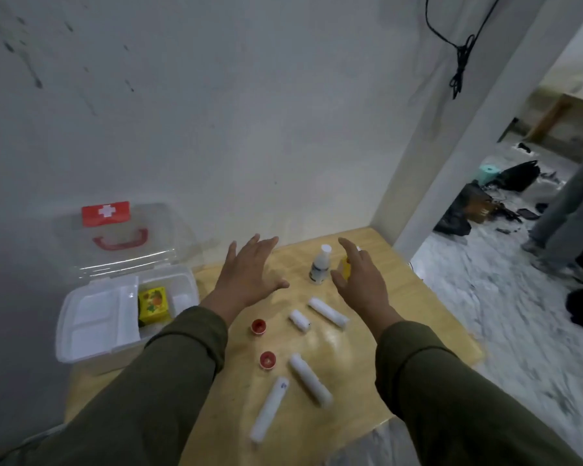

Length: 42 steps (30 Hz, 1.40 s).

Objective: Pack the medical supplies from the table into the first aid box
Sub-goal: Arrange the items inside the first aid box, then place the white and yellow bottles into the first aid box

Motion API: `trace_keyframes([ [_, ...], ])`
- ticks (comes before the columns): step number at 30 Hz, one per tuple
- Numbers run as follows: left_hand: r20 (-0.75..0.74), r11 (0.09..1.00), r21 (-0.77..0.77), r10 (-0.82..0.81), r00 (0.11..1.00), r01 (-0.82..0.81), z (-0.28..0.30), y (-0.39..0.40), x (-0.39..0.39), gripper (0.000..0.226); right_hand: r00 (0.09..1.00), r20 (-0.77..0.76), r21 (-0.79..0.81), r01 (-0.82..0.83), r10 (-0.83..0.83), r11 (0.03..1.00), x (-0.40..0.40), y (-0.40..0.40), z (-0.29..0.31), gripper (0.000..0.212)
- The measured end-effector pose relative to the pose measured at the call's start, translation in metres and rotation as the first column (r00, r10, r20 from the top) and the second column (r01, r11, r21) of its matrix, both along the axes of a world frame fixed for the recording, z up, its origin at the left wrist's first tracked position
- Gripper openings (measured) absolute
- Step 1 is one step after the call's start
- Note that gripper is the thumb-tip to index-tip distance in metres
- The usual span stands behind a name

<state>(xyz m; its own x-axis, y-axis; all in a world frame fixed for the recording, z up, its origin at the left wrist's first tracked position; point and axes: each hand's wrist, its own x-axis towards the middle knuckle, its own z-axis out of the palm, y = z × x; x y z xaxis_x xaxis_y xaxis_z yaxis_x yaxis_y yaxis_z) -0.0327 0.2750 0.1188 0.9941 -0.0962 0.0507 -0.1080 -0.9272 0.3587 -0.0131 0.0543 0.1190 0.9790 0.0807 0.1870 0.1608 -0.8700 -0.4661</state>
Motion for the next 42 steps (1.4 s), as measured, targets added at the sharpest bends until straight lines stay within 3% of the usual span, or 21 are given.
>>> trace_keyframes([
  [9, 0.01, 0.994, -0.101, -0.03, 0.999, 0.031, -0.032, -0.078, 0.055, 0.061, 0.998, -0.037, -0.045, -0.044, 0.042, 0.998, 0.053, -0.059, -0.031, 0.05],
  [16, 0.037, 0.99, -0.142, 0.028, 0.999, -0.023, -0.052, -0.109, 0.077, 0.049, 0.982, -0.054, 0.025, -0.178, 0.179, 0.984, 0.091, -0.075, -0.054, 0.036],
  [22, 0.099, 0.958, -0.281, 0.088, 0.991, -0.057, -0.053, -0.118, 0.088, 0.036, 0.969, -0.028, 0.112, -0.242, 0.246, 0.964, 0.107, -0.076, -0.063, 0.03],
  [27, 0.122, 0.925, -0.368, 0.151, 0.981, -0.097, -0.057, -0.121, 0.091, 0.031, 0.965, 0.034, 0.136, -0.262, 0.26, 0.955, 0.113, -0.075, -0.064, 0.024],
  [42, 0.07, 0.916, -0.362, 0.215, 0.974, -0.176, -0.044, -0.09, 0.066, 0.031, 0.954, 0.093, 0.198, -0.297, 0.283, 0.934, 0.098, -0.045, -0.044, 0.023],
])
